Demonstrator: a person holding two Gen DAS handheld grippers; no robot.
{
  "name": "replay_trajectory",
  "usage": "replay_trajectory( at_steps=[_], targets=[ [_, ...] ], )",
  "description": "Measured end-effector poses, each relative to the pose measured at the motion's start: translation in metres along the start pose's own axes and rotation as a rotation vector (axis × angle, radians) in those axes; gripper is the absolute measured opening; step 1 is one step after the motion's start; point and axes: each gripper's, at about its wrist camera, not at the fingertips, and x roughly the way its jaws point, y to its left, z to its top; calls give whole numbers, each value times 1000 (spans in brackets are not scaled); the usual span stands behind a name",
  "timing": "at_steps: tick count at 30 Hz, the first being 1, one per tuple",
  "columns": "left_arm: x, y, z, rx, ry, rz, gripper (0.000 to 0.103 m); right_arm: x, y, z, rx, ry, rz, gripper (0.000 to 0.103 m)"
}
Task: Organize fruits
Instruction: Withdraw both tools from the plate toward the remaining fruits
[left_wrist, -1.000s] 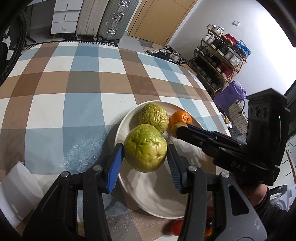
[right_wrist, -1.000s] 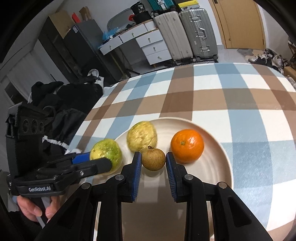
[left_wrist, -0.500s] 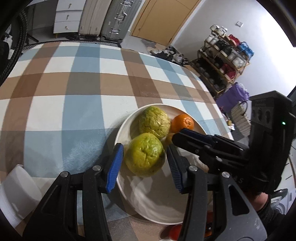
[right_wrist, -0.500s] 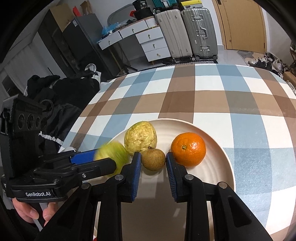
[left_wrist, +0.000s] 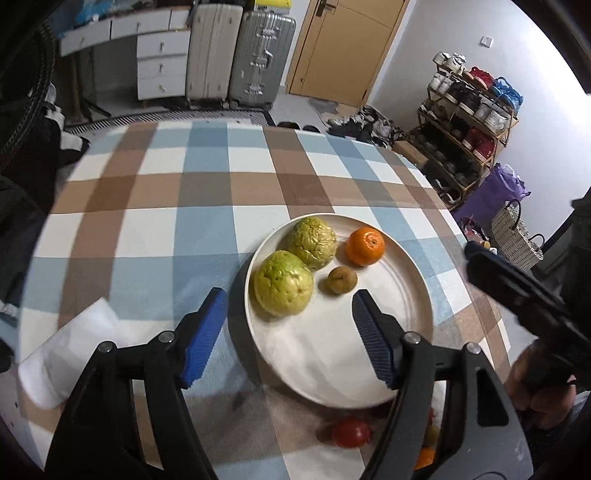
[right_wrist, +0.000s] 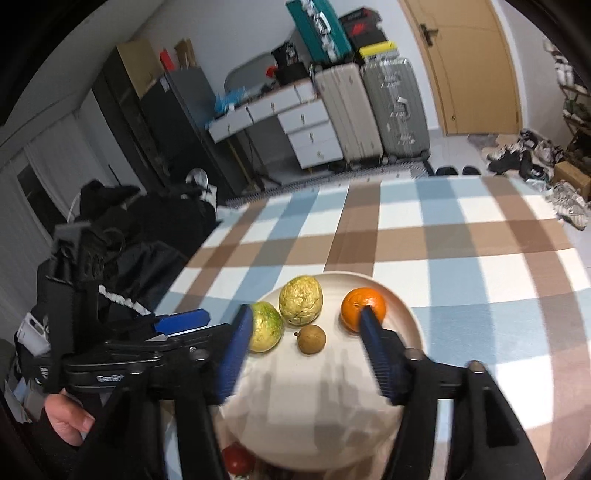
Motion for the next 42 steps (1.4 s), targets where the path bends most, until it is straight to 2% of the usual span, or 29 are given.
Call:
replay_trajectory(
  at_steps=[1,3,5,10,13,18,21,22,23,30,34,38,42],
  targets=[
    [-7,-4,-3,5,-8,4,71,-14,2,-2,-2,-27,-2,74],
    [-19,-12,-10,17,-25,16,75,-32,5,-6,-9,-58,-4,77],
    [-33,-21,-17,36,-49,41,78,-53,9,-12,-18,-95,-4,86],
    [-67,-42,-39,55,-116,78,81,-100,21,-32,-39,-174,-19,99],
    [-84,-52,-52,58,-143,95,83,-128,28,-51,-47,-230,-23,101],
    [-111,-63,-76,62,-192,146,88,-152,37,-76,-54,-253,-27,102],
    [-122,-66,-88,66,-214,155,95,-164,44,-90,-65,-266,-36,103],
    [-126,-67,-93,66,-220,156,101,-168,46,-94,-71,-268,-39,103],
    [-129,-66,-97,65,-228,155,102,-171,49,-99,-81,-265,-41,103],
    [-146,-63,-127,63,-270,151,102,-180,61,-125,-113,-265,-69,103],
    [-141,-56,-141,49,-253,139,102,-177,61,-141,-101,-250,-70,103],
    [-129,-49,-155,41,-216,130,102,-161,57,-157,-71,-170,-57,103],
    [-116,-43,-169,40,-176,118,102,-147,55,-175,-53,-129,-69,103]
  ],
)
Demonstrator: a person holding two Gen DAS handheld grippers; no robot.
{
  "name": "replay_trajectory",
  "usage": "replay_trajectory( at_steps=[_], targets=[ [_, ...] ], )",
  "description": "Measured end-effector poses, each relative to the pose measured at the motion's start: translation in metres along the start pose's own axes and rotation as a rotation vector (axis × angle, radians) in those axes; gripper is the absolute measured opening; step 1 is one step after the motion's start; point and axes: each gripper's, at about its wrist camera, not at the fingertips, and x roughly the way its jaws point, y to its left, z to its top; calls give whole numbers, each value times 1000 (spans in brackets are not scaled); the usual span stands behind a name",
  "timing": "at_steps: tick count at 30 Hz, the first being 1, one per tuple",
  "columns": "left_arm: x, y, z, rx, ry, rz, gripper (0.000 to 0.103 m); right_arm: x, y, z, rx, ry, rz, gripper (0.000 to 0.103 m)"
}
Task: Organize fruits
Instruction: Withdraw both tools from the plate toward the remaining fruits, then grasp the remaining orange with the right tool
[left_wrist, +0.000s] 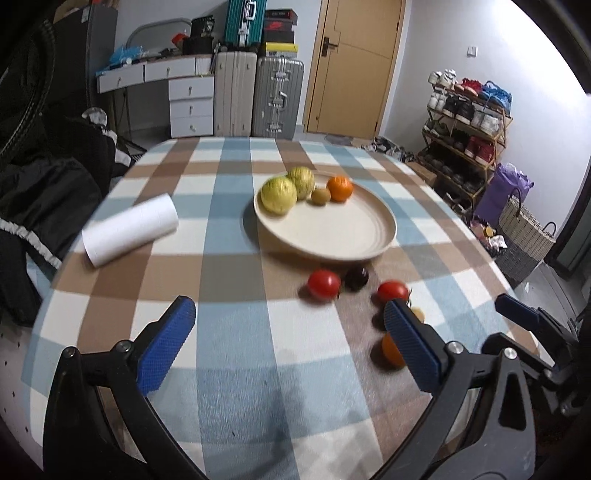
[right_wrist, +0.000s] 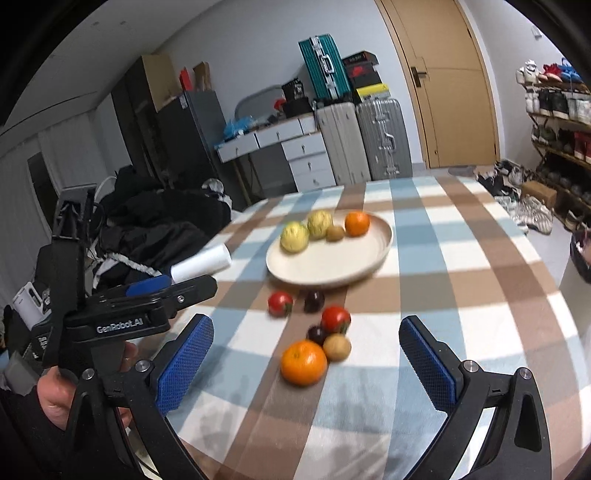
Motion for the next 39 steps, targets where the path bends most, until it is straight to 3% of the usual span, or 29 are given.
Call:
replay_trajectory(
  at_steps=[11,24,32,39],
  targets=[
    [20,18,-20,-15,57,0,102,41,-6,-26,71,122,-2,102],
    [30,28,-27,-31,89,-19,102,60,8,-30,52,165,-16,98],
    [31,32,-29,-36,91,-19,102,65,11,-31,30,180,-44,68],
    [32,32,-31,-39,106,-16,102,67,12,-32,32,186,-51,60]
  ],
)
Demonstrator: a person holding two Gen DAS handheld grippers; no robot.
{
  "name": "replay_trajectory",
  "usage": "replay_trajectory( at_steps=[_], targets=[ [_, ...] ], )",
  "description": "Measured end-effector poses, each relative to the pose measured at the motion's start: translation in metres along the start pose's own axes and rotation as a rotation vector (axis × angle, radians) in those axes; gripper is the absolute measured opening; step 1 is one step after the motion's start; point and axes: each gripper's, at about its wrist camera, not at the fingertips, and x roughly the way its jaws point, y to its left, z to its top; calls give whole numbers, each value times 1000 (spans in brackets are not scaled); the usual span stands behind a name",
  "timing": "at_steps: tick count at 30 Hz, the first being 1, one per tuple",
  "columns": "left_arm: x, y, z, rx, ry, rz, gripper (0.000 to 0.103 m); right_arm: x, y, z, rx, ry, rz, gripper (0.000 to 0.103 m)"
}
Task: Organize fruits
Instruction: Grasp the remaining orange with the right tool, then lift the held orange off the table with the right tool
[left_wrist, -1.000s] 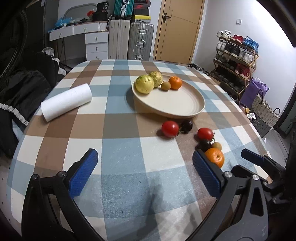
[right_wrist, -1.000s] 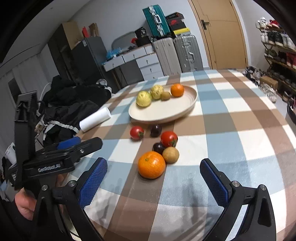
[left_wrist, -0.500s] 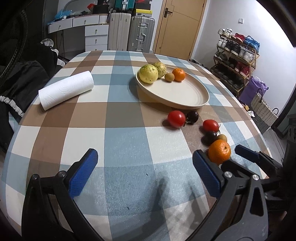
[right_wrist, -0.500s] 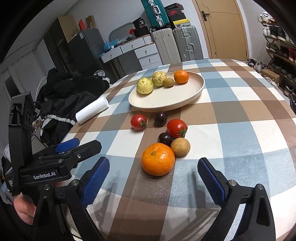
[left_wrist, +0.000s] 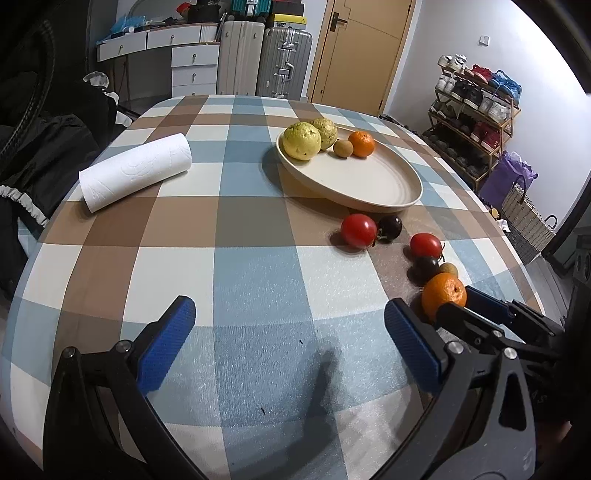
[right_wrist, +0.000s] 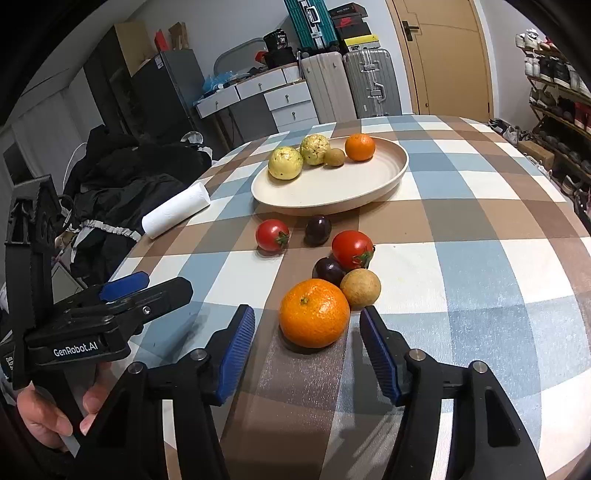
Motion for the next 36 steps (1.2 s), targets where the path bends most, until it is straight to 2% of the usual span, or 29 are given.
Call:
replay_trajectory(
  at_steps=[3,7,15,25,36],
  targets=[
    [0,0,0,1,-1,1,102,1,-1,0,3,6,-1,55],
    [0,-2,1,8,-4,2,102,2,-4,-1,18,9,-4,41],
    [-1,-4,5,17,-7,15,102,-4,-7,-4,31,-4,35,39],
    [13,-15,28,49,12,17,102,-18,-22,-3,74,-51,89,36],
    [29,-18,45,51,29,28,102,-15,-23,2,44,-21,100,36]
  ],
)
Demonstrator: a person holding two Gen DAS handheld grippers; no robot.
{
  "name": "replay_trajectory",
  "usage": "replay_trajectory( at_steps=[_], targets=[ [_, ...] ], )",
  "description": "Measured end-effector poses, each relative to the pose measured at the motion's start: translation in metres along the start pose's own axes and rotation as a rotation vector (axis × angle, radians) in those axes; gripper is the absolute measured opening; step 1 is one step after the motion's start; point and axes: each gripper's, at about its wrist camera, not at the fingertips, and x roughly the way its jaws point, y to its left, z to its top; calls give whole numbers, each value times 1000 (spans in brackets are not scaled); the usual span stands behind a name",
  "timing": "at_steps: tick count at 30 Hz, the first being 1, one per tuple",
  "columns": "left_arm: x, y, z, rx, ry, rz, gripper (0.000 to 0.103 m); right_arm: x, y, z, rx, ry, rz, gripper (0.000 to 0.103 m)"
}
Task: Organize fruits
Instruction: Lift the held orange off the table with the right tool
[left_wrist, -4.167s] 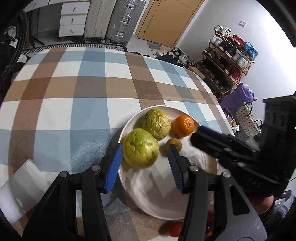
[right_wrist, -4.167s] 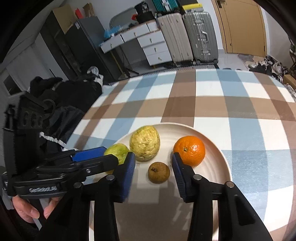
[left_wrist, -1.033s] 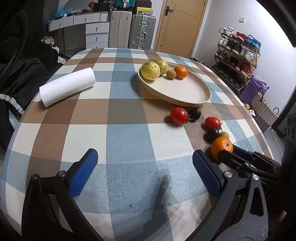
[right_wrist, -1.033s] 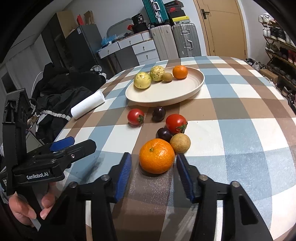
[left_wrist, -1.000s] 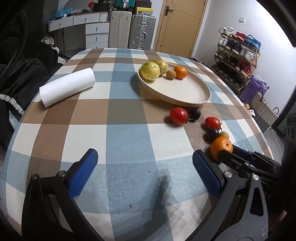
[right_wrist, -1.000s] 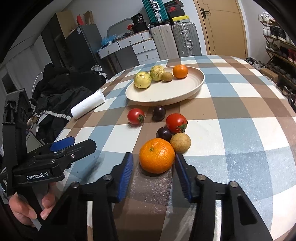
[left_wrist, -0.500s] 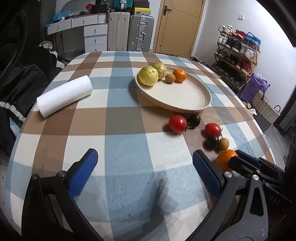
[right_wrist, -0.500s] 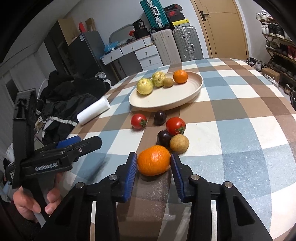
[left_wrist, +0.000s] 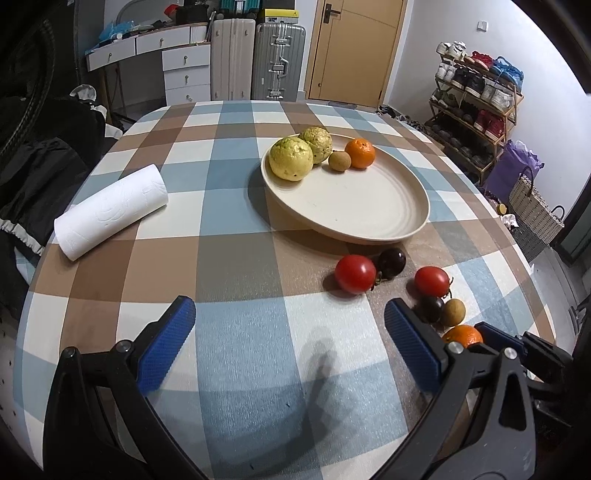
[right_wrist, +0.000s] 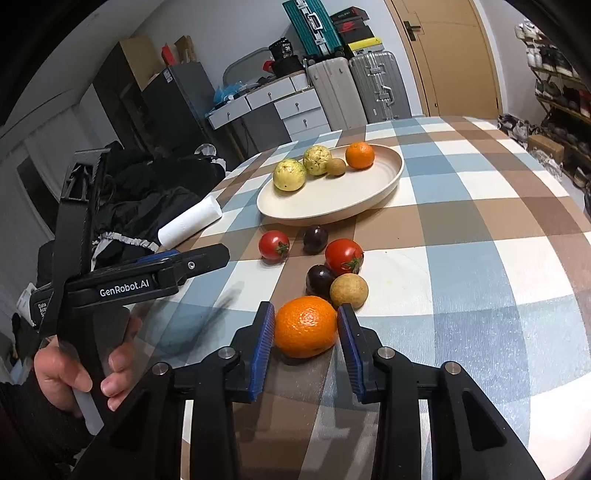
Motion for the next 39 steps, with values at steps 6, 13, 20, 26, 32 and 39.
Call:
replay_trajectory(
  at_steps=[6,13,20,26,32,39],
  targets=[
    [12,-4,6,10,26,-15,102,5,-4,3,24,18,22,39],
    [27,-6,11,0,61,-37,102,13,-5,4,39,52,61,41],
    [33,-4,14,-7,66,-56,102,23,-1,2,39,92,95,41],
    [42,-12,19,31,102,-85,102,16,-10,1,81,68,104,41],
    [49,-24,24,78,106,-102,102,-1,-19,6,91,20,90,41],
    [56,-29,29,92,113,-154,101,-11,-29,9,101,-2,76,41]
  ],
)
